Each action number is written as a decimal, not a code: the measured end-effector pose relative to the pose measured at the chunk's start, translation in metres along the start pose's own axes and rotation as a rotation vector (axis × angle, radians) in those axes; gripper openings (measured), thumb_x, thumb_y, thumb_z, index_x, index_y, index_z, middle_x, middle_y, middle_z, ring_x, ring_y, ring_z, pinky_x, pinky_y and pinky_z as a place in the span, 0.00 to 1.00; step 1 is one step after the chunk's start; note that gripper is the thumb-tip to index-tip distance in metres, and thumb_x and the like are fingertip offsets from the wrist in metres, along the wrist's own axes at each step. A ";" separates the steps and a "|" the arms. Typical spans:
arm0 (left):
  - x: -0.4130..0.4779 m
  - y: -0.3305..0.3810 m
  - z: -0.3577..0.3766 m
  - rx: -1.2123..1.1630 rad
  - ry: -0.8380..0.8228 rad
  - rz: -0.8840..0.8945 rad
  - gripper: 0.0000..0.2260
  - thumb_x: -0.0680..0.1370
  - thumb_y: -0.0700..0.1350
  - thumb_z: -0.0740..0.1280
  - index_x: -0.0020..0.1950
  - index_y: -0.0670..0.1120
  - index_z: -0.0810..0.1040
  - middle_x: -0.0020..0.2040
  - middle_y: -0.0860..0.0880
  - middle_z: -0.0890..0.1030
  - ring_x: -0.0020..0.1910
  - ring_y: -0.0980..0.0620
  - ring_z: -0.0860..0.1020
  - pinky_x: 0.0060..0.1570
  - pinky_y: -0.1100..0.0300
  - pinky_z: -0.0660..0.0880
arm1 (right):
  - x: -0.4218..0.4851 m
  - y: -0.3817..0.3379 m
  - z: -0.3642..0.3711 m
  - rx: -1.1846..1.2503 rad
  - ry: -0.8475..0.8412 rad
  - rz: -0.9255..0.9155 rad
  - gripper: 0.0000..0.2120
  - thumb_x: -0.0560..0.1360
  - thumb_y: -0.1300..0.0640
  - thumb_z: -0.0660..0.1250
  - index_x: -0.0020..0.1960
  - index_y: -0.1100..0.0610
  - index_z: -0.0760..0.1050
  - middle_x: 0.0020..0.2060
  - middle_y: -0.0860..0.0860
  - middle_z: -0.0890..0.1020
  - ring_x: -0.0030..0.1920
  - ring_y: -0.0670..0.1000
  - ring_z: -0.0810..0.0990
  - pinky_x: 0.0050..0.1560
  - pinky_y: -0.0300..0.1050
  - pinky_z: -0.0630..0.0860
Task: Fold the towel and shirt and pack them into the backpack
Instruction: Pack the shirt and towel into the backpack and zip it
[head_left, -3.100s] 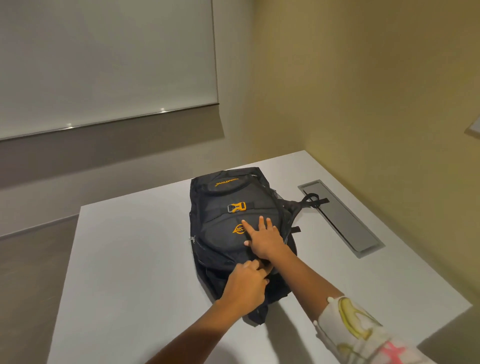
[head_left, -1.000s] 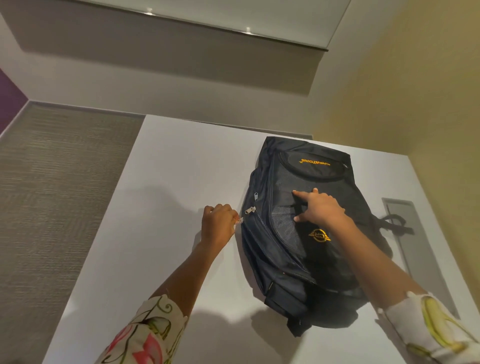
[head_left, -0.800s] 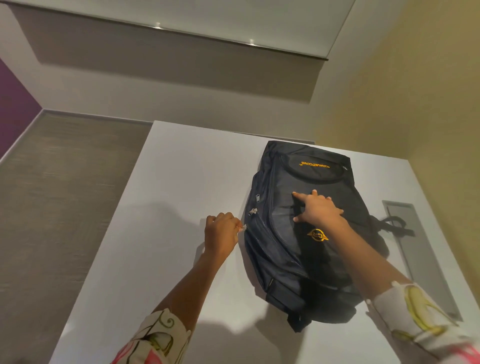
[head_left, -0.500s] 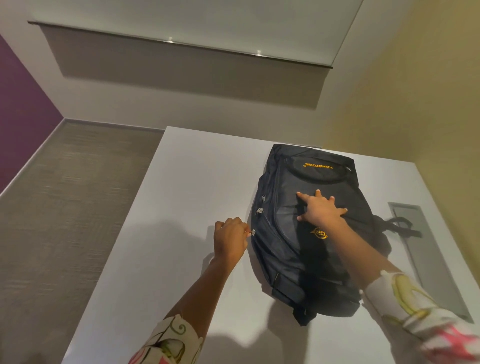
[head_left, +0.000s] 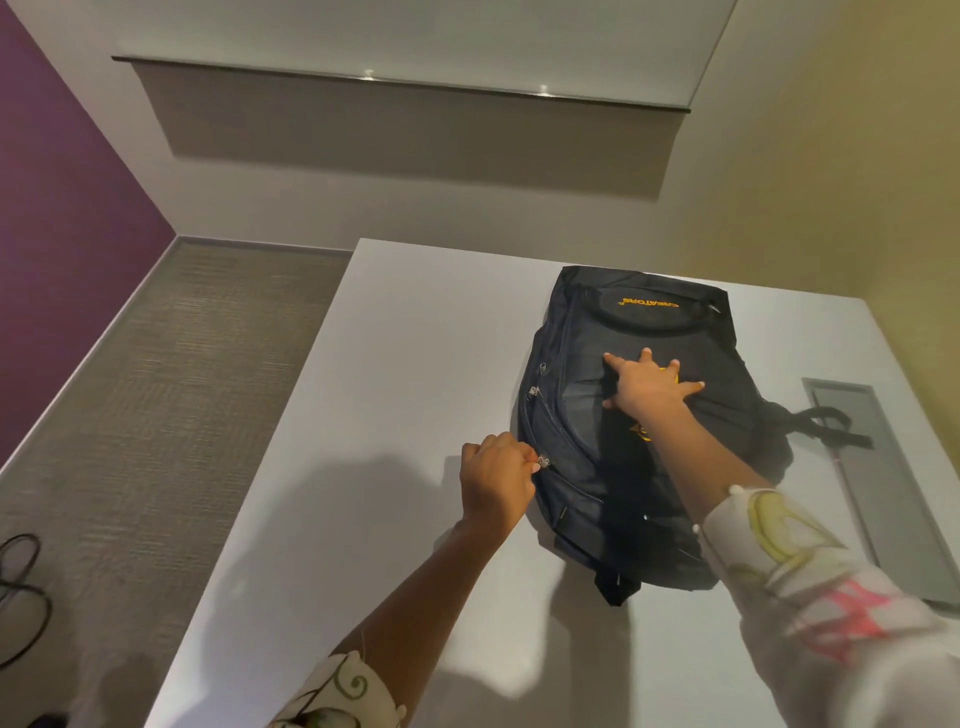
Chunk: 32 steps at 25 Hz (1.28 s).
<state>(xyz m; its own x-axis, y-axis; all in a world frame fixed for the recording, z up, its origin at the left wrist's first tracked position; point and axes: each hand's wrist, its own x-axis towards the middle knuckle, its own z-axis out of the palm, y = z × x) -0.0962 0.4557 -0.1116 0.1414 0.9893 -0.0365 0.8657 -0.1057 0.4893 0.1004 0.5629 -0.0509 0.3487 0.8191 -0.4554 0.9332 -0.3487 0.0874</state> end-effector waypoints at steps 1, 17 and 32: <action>-0.002 0.002 -0.001 -0.006 -0.006 -0.010 0.08 0.80 0.48 0.64 0.55 0.51 0.82 0.52 0.52 0.81 0.51 0.51 0.76 0.53 0.60 0.63 | -0.001 0.000 0.001 0.002 0.004 -0.002 0.37 0.75 0.45 0.70 0.76 0.35 0.52 0.79 0.54 0.51 0.77 0.67 0.46 0.67 0.79 0.47; -0.029 0.042 0.008 -0.462 -0.143 -0.254 0.11 0.79 0.56 0.65 0.45 0.50 0.82 0.41 0.53 0.82 0.41 0.52 0.79 0.46 0.58 0.75 | -0.106 0.022 0.041 0.328 0.500 -0.254 0.15 0.77 0.48 0.67 0.62 0.51 0.77 0.61 0.53 0.79 0.62 0.58 0.74 0.58 0.56 0.69; -0.010 0.037 0.014 -0.704 -0.408 -0.631 0.24 0.84 0.54 0.49 0.46 0.47 0.82 0.58 0.42 0.79 0.59 0.42 0.75 0.61 0.50 0.69 | -0.149 -0.027 0.107 0.776 0.155 0.283 0.14 0.78 0.48 0.65 0.52 0.60 0.78 0.52 0.58 0.81 0.54 0.61 0.80 0.46 0.50 0.74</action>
<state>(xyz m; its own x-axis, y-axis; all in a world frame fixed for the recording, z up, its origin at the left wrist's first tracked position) -0.0584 0.4406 -0.1052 0.0244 0.7205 -0.6931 0.3797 0.6346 0.6731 0.0140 0.4018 -0.0802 0.6215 0.6870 -0.3765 0.5037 -0.7185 -0.4797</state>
